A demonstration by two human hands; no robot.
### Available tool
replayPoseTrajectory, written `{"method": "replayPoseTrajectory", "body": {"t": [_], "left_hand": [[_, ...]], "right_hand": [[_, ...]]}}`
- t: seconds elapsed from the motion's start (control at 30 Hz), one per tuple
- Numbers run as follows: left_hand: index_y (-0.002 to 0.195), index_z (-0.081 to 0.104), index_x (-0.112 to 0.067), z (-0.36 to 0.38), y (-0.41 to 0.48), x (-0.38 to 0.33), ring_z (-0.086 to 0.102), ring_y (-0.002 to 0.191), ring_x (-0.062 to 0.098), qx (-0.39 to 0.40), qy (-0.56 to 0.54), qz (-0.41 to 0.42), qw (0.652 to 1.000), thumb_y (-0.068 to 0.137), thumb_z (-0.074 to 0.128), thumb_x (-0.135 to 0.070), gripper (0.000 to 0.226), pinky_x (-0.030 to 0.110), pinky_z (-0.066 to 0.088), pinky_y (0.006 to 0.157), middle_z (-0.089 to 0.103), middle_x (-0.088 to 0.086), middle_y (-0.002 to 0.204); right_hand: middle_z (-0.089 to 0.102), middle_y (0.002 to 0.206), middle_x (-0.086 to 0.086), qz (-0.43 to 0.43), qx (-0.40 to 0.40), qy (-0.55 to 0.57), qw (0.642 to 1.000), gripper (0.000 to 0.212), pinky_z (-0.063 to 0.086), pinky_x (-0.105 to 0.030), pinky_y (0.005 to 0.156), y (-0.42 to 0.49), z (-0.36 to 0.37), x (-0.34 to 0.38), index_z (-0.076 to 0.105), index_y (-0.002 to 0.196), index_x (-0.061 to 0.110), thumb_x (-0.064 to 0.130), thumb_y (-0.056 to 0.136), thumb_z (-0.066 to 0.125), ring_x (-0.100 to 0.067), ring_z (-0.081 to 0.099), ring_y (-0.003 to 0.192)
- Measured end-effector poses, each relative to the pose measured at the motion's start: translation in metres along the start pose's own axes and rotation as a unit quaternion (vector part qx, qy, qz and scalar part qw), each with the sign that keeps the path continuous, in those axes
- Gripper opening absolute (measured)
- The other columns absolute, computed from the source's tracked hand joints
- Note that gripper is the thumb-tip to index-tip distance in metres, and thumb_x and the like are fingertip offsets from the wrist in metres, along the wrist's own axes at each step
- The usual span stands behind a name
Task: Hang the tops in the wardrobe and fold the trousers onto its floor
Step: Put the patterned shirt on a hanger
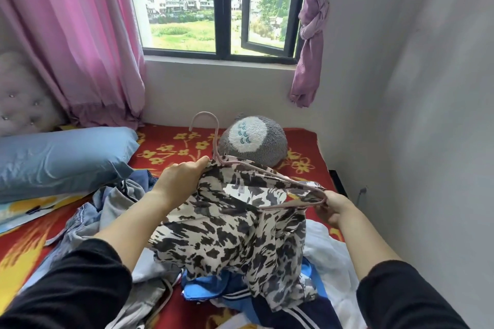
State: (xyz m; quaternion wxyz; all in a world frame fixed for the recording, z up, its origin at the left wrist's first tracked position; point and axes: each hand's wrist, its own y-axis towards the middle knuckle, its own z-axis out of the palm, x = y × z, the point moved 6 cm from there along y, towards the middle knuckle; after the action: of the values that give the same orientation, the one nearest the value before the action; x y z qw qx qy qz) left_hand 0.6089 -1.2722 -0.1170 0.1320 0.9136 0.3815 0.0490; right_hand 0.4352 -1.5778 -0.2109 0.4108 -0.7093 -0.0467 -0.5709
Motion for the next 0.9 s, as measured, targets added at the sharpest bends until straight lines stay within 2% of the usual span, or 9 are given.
{"method": "replayPoseTrajectory", "body": {"t": [0.13,0.23,0.33,0.43,0.53,0.63,0.7,0.8,0.9], "left_hand": [[0.127,0.046,-0.013,-0.005,-0.004,0.0,0.068,0.071,0.03,-0.036,0.059,-0.008,0.998,0.094,0.04,0.003,0.038,0.036,0.055,0.059,0.064,0.006,0.084],[0.123,0.046,-0.014,-0.002,-0.002,-0.01,0.069,0.07,0.026,-0.019,0.047,0.001,0.999,0.094,0.039,0.0,0.033,0.029,0.044,0.053,0.066,0.004,0.083],[0.112,0.05,-0.011,0.0,-0.003,-0.021,0.067,0.07,0.031,0.002,-0.035,0.032,0.999,0.097,0.04,-0.01,0.018,0.033,0.043,0.053,0.068,0.009,0.08],[0.116,0.05,-0.011,0.002,-0.003,-0.029,0.066,0.073,0.034,0.01,-0.066,0.045,0.997,0.101,0.038,-0.022,0.022,0.037,0.047,0.058,0.068,0.011,0.083],[0.134,0.042,-0.011,0.008,-0.003,-0.035,0.066,0.072,0.028,0.046,-0.024,0.059,0.997,0.097,0.039,-0.007,0.037,0.036,0.053,0.062,0.068,0.009,0.082],[0.15,0.021,-0.008,0.006,-0.004,-0.033,0.068,0.077,0.023,0.029,0.059,0.054,0.996,0.088,0.038,0.008,0.066,0.028,0.044,0.059,0.069,0.006,0.088],[0.15,0.02,-0.007,0.005,-0.005,-0.035,0.068,0.08,0.023,0.021,0.08,0.049,0.995,0.086,0.037,0.011,0.068,0.03,0.049,0.062,0.069,0.005,0.09],[0.146,0.024,-0.005,0.002,-0.006,-0.054,0.07,0.077,0.022,0.015,0.093,0.059,0.994,0.086,0.034,0.013,0.063,0.031,0.054,0.063,0.069,0.004,0.088],[0.14,0.032,-0.003,0.004,-0.007,-0.073,0.069,0.076,0.025,0.027,0.087,0.051,0.994,0.087,0.033,0.015,0.056,0.031,0.05,0.058,0.067,0.006,0.087]], "right_hand": [[0.049,0.059,-0.011,-0.106,-0.109,-0.208,0.966,0.023,0.035,-0.025,0.045,0.002,-0.006,0.018,0.055,0.063,0.004,-0.006,0.081,0.044,-0.023,0.047,0.048],[0.064,0.081,-0.021,-0.133,-0.198,-0.25,0.938,0.013,0.046,-0.033,0.059,0.0,-0.014,0.025,0.063,0.077,-0.002,-0.001,0.081,0.05,-0.034,0.06,0.07],[0.065,0.103,-0.027,-0.112,-0.26,-0.142,0.949,0.008,0.046,-0.037,0.07,-0.003,-0.023,0.023,0.056,0.079,-0.002,-0.002,0.084,0.051,-0.033,0.057,0.078],[0.061,0.12,-0.023,-0.064,-0.291,0.036,0.954,0.038,0.048,-0.034,0.073,-0.004,-0.026,0.018,0.053,0.125,-0.003,-0.003,0.087,0.05,-0.035,0.063,0.096],[0.064,0.114,-0.02,-0.018,-0.271,0.08,0.959,0.042,0.056,-0.041,0.079,0.003,-0.027,0.014,0.053,0.127,-0.003,-0.004,0.085,0.053,-0.033,0.065,0.091],[0.065,0.111,-0.023,-0.076,-0.272,-0.081,0.956,0.03,0.051,-0.037,0.069,0.001,-0.028,0.028,0.06,0.113,-0.008,0.005,0.087,0.054,-0.036,0.065,0.093],[0.064,0.113,-0.027,-0.136,-0.283,-0.184,0.932,0.027,0.047,-0.038,0.076,-0.005,-0.027,0.042,0.062,0.108,-0.008,0.008,0.088,0.054,-0.039,0.062,0.102],[0.061,0.119,-0.025,-0.189,-0.292,-0.314,0.884,0.026,0.046,-0.039,0.087,-0.012,-0.024,0.056,0.057,0.114,-0.003,0.003,0.089,0.052,-0.04,0.058,0.111],[0.063,0.11,-0.024,-0.252,-0.278,-0.462,0.804,0.02,0.044,-0.039,0.075,-0.018,-0.009,0.061,0.049,0.11,-0.001,-0.003,0.091,0.042,-0.041,0.06,0.102]]}}
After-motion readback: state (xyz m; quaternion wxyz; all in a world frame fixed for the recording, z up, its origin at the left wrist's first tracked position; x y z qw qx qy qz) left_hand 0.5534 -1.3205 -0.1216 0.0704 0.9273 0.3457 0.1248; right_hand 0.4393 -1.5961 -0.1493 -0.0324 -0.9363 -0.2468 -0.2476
